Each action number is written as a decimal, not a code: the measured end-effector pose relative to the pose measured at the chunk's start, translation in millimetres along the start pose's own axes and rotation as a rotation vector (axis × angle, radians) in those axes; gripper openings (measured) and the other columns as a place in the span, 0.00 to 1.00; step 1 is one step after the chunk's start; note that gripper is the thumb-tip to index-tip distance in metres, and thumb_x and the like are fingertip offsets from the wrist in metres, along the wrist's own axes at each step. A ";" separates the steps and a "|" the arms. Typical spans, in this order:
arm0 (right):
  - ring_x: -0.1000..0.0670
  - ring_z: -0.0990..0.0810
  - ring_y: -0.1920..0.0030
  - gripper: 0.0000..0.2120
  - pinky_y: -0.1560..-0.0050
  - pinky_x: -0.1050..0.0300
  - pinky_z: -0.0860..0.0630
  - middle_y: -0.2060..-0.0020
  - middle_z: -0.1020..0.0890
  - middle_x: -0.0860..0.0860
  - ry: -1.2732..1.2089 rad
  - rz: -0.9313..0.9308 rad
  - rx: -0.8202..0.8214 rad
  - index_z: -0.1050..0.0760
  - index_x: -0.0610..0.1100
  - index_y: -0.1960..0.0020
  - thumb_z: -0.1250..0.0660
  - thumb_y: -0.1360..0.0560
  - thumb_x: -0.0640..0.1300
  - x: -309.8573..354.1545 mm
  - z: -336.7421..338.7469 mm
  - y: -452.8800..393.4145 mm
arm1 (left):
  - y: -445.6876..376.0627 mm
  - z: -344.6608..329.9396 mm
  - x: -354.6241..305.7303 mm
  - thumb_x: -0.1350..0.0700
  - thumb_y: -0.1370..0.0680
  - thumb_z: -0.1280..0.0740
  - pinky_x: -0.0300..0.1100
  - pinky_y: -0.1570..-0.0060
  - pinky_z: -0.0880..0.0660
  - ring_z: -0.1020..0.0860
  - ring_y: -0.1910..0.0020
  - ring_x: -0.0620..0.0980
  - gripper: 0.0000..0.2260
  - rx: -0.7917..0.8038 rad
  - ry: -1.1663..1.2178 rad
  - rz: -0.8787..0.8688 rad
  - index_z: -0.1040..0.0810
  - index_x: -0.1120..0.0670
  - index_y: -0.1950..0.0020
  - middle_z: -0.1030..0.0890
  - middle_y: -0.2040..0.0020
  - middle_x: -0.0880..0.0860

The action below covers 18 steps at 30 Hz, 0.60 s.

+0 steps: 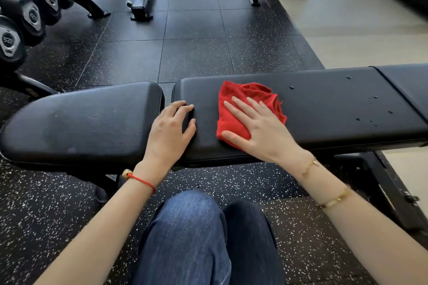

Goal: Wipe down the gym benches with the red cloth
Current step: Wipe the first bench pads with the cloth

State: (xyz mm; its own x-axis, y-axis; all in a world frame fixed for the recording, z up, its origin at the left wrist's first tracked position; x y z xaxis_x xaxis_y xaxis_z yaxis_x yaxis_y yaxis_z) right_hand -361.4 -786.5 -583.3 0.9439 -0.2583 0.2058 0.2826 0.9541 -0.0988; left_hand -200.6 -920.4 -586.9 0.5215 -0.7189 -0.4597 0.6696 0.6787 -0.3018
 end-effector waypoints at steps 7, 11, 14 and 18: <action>0.43 0.56 0.21 0.39 0.25 0.36 0.64 0.21 0.50 0.59 0.118 -0.318 0.040 0.50 0.62 0.22 0.56 0.29 0.77 -80.4 14.1 -33.6 | -9.5 6.7 -2.6 0.54 0.22 0.34 0.46 0.37 0.29 0.24 0.39 0.53 0.12 -0.024 0.084 0.078 0.20 0.55 0.40 0.22 0.39 0.52; 0.44 0.54 0.21 0.38 0.24 0.36 0.60 0.21 0.50 0.58 0.046 -0.303 0.073 0.51 0.61 0.21 0.54 0.27 0.75 -52.7 3.3 -57.0 | -7.8 1.4 -11.0 0.54 0.22 0.34 0.49 0.38 0.28 0.26 0.39 0.54 0.12 -0.056 0.112 0.121 0.21 0.58 0.41 0.23 0.41 0.54; 0.45 0.52 0.21 0.38 0.23 0.39 0.58 0.21 0.49 0.58 0.039 -0.180 0.051 0.50 0.61 0.22 0.53 0.27 0.75 -24.2 0.6 -35.2 | -1.5 -3.5 -12.8 0.54 0.23 0.33 0.50 0.38 0.28 0.27 0.37 0.55 0.13 -0.081 0.115 0.119 0.23 0.58 0.41 0.24 0.40 0.54; 0.45 0.48 0.21 0.38 0.22 0.43 0.54 0.21 0.46 0.59 0.073 -0.043 0.030 0.49 0.62 0.22 0.55 0.29 0.76 -25.0 5.6 5.2 | 2.3 -4.6 -11.5 0.54 0.23 0.32 0.50 0.36 0.28 0.27 0.35 0.54 0.14 -0.102 0.110 0.108 0.23 0.58 0.40 0.24 0.37 0.54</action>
State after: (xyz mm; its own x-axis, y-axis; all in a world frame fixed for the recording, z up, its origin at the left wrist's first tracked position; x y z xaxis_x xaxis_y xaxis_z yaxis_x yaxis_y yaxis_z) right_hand -384.5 -774.2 -583.5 0.9412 -0.3084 0.1380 0.3190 0.9457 -0.0621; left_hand -207.5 -910.0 -586.2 0.5224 -0.6241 -0.5810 0.5529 0.7667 -0.3265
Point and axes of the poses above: each hand's wrist, its own y-axis away from the middle knuckle, its own z-axis out of the back of the hand, x = y × z, the point moved 6 cm from there along -y, towards the middle knuckle
